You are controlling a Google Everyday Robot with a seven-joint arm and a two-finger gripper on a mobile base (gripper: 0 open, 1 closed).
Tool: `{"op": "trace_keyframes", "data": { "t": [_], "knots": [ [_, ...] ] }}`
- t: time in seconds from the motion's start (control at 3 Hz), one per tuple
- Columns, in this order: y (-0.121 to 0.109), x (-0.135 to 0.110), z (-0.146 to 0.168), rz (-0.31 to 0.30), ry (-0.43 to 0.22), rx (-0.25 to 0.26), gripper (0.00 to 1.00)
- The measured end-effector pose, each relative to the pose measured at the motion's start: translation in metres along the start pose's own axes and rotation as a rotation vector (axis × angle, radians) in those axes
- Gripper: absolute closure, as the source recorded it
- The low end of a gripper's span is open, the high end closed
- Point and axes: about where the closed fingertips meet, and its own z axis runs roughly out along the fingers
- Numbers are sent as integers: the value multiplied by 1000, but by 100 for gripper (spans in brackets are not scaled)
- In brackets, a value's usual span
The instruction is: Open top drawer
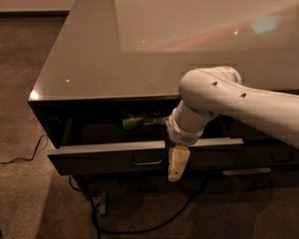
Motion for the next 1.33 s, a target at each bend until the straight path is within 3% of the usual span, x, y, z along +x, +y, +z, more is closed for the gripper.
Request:
{"op": "trace_keyframes", "data": {
  "t": [0.33,0.67,1.0,1.33],
  "knots": [
    [-6,1,1,-24,-48,-2,0],
    [-7,5,6,-97,-65,-54,0],
    [0,13,14,-176,-39,-145,0],
    [4,15,14,-183,-35,-160,0]
  ]
}}
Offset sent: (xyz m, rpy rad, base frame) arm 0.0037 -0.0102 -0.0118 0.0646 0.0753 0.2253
